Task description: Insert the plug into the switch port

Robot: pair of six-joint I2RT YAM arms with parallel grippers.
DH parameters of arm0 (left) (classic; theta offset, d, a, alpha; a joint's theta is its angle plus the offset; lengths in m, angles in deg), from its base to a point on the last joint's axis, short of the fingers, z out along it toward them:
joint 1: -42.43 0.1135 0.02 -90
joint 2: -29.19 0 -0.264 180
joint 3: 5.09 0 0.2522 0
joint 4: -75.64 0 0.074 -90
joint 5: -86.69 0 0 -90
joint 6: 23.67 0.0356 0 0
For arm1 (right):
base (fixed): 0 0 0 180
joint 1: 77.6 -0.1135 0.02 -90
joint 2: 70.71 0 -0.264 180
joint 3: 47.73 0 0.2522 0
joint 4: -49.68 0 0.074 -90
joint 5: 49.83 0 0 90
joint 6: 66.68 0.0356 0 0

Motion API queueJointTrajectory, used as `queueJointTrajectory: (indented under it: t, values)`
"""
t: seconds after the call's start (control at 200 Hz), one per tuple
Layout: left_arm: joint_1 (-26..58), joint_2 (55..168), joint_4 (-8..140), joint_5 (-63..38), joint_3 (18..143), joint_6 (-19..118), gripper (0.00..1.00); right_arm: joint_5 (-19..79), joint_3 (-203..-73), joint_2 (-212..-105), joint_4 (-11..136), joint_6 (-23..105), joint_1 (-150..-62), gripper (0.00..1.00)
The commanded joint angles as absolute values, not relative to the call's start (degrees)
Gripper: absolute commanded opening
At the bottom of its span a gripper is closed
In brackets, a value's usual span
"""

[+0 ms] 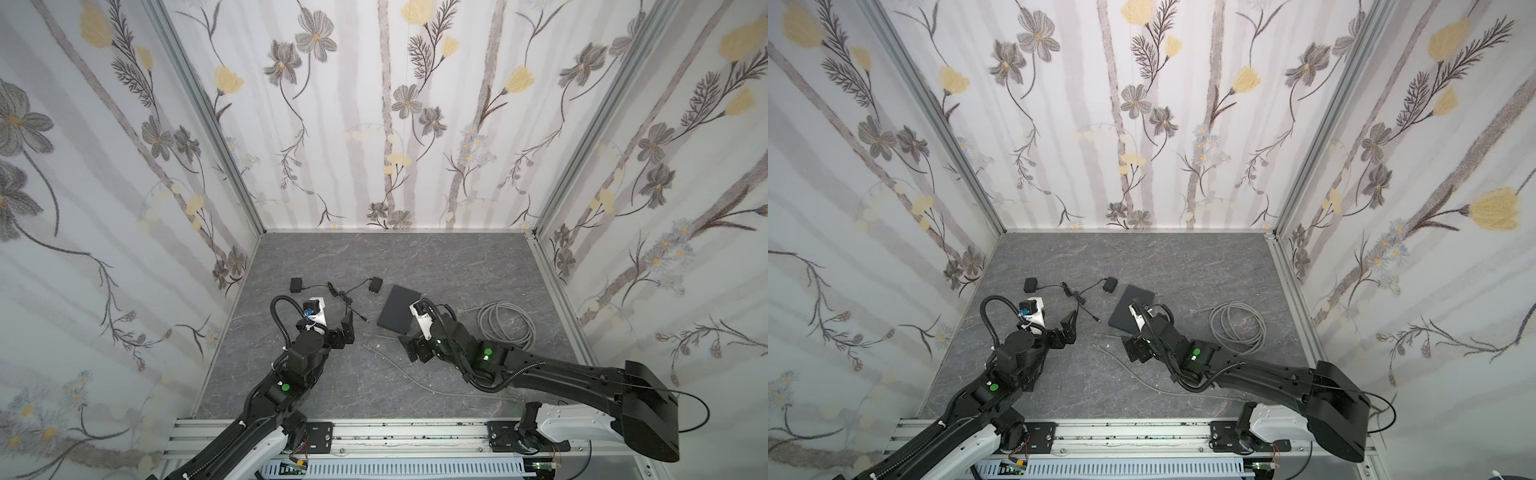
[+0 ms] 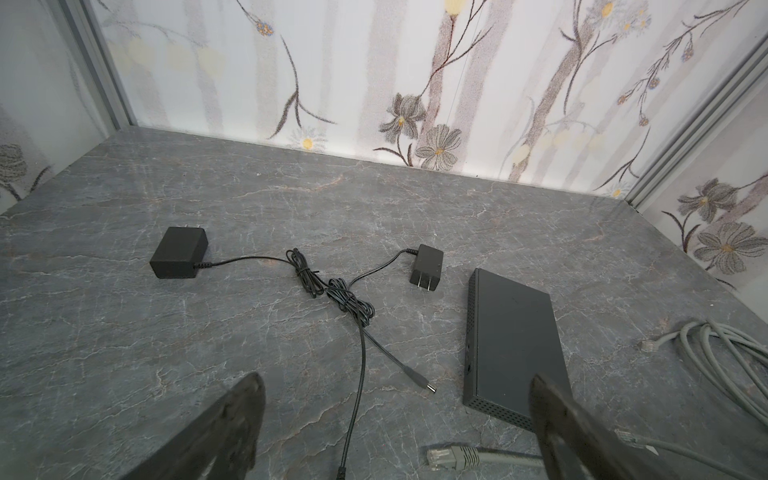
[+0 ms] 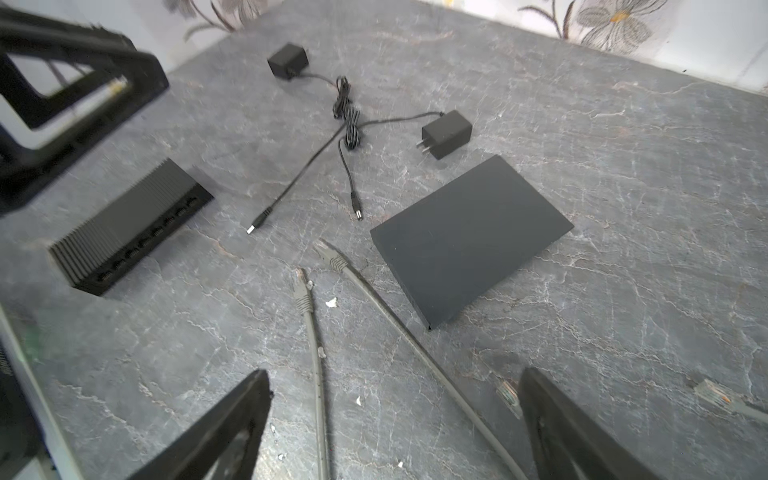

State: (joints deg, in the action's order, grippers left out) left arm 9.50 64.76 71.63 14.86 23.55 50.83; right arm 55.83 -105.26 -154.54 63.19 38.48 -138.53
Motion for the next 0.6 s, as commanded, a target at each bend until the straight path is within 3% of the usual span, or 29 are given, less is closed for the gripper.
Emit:
queueJointTrajectory:
  t: [0.0,0.185,0.345,0.43,0.49,0.545,0.595]
  values:
    - [10.0,66.2,73.6,14.2,23.9,49.8,1.00,56.5,-110.9,-160.3,64.8,34.3,-139.1,0.91]
    - [11.2,69.4,74.1,16.3,23.8,48.8,1.00,52.3,-116.8,-167.7,63.9,36.0,-139.0,0.93]
    - [13.1,74.1,72.6,11.7,25.5,44.2,1.00,47.5,-117.9,-170.0,64.7,35.6,-139.0,0.94]
    - [14.3,77.2,68.7,8.5,28.4,40.4,0.85,44.7,-117.1,-170.2,63.5,37.2,-138.9,0.91]
    - [15.1,78.4,64.9,7.0,30.6,37.8,0.82,40.7,-116.9,-170.5,61.7,39.6,-138.8,0.88]
    - [15.6,78.2,60.4,8.7,32.1,34.4,0.82,36.5,-117.3,-171.5,59.1,42.0,-138.7,0.87]
    - [16.2,76.6,56.5,10.4,32.8,30.8,0.90,33.3,-117.7,-172.9,55.9,44.9,-138.8,0.85]
